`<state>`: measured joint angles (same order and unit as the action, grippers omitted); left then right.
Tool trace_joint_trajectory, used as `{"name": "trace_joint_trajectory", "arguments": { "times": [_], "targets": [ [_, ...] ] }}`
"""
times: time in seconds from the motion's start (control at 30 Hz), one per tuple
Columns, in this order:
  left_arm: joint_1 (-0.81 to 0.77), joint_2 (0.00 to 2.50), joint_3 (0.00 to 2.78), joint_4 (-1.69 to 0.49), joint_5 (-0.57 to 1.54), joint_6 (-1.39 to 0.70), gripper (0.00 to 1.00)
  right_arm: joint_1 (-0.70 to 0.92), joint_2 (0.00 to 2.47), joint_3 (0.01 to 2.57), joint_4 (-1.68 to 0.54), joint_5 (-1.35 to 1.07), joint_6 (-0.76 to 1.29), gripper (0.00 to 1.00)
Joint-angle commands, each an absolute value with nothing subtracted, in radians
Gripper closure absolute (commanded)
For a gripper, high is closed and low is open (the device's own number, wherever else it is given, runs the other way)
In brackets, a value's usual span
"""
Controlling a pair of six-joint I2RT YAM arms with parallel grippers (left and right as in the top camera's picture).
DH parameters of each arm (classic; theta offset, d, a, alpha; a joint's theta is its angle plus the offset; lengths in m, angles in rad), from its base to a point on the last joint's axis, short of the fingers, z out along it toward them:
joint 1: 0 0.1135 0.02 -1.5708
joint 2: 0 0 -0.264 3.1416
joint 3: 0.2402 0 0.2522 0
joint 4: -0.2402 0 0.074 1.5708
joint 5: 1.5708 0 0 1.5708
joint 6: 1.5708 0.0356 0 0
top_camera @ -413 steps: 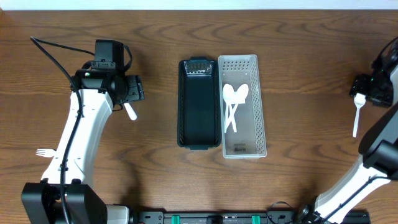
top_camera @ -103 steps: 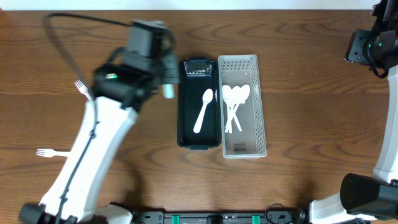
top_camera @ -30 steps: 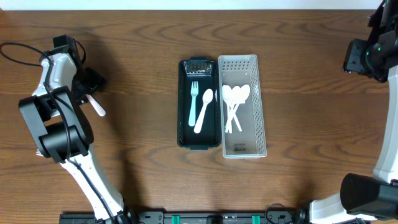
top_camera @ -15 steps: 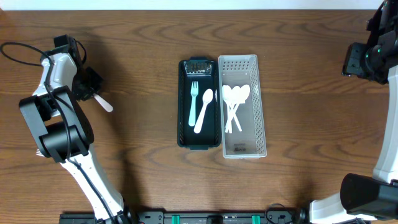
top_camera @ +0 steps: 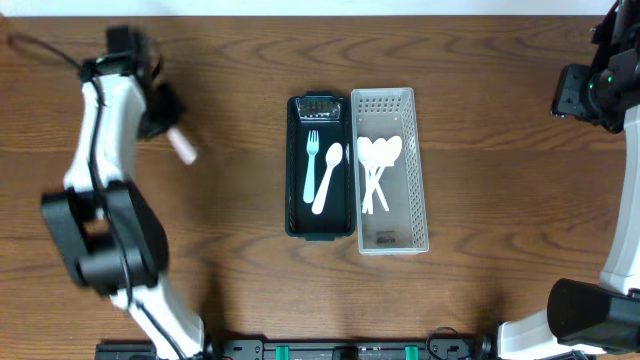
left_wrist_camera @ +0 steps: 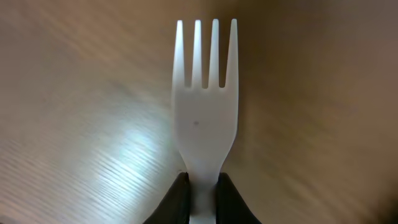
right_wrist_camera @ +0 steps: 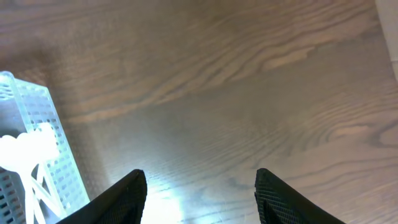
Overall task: Pack container
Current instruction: 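Return the left gripper and grasp the second white fork, then lower the fork into the black tray and open the left gripper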
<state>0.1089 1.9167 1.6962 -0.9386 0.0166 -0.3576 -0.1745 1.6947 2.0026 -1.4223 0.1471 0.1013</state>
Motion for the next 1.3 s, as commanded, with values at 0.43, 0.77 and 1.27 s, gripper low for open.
{"name": "trace_joint_trajectory", "arguments": {
  "times": [0.43, 0.77, 1.27],
  "targets": [
    [-0.481, 1.778, 1.708, -0.941, 0.015, -0.321, 0.91, -0.185, 1.689, 2.000, -1.327, 0.146, 0.088, 0.39],
    [-0.568, 2.068, 1.708, -0.934, 0.015, -0.322, 0.91, -0.185, 1.689, 2.000, -1.320, 0.147, 0.087, 0.39],
    [-0.520, 2.030, 1.722, -0.941, -0.033, -0.171, 0.58, -0.185, 1.689, 2.000, -1.320, 0.146, 0.081, 0.39]
  ]
}}
